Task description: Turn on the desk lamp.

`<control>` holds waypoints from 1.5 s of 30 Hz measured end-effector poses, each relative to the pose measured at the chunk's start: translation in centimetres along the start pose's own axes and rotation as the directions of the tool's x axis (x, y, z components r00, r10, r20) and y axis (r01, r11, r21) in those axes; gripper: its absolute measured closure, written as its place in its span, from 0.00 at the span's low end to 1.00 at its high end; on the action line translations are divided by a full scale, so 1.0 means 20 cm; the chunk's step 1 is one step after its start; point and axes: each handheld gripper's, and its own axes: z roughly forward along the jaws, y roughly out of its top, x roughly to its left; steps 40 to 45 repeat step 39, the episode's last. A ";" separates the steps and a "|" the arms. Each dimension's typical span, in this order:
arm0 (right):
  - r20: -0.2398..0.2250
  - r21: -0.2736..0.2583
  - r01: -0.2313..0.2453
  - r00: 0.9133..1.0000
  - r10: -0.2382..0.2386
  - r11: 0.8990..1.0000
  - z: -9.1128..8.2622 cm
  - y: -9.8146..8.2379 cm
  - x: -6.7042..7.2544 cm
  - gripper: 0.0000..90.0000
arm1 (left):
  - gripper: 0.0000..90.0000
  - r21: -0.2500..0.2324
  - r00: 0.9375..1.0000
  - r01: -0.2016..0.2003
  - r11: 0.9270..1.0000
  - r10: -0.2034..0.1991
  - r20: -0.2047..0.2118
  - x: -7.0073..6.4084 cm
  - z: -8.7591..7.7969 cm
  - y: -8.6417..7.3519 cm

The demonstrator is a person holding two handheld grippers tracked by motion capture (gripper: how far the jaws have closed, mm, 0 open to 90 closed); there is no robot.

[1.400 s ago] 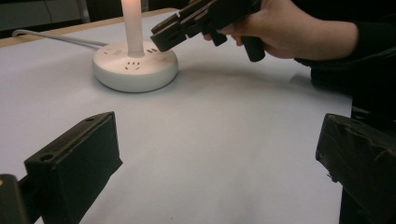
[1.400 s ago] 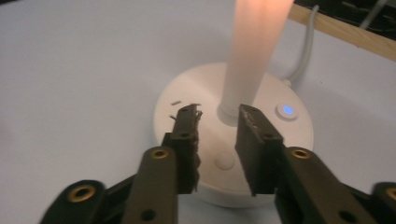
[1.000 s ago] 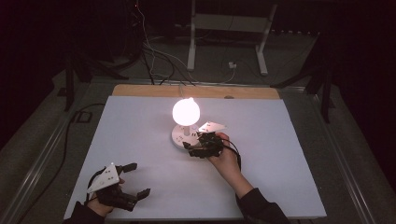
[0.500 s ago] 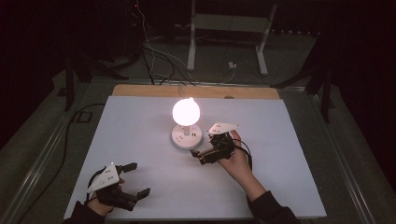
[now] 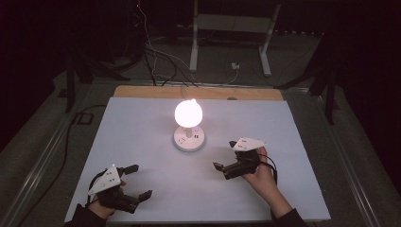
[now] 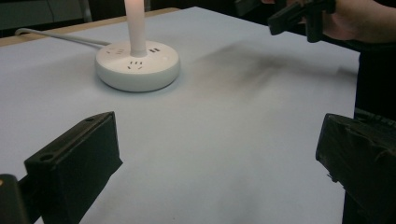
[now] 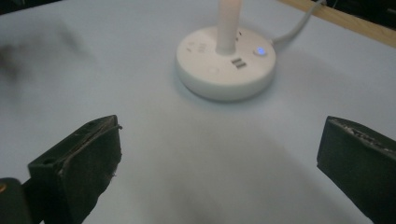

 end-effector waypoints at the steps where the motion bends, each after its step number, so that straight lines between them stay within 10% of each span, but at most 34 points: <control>1: 0.004 -0.003 0.003 1.000 -0.003 1.000 -0.02 -0.02 0.00 0.00 | 0.00 0.001 1.000 0.002 1.000 -0.002 0.000 0.00 0.00 0.00; 14: 0.067 0.003 -0.086 0.994 0.086 0.996 -0.27 -0.29 -0.08 0.00 | 0.00 0.003 1.000 -0.001 1.000 0.001 -0.001 0.00 0.00 0.00; 25: 0.188 0.039 -0.204 0.963 0.193 0.978 -0.45 -0.47 -0.14 0.00 | 0.00 0.006 1.000 -0.005 1.000 0.005 0.000 0.00 0.00 0.00; 45: 0.217 0.120 -0.206 0.960 0.177 0.971 -0.42 -0.53 -0.14 0.00 | 0.00 0.010 1.000 -0.010 1.000 0.010 0.002 -0.01 0.00 0.00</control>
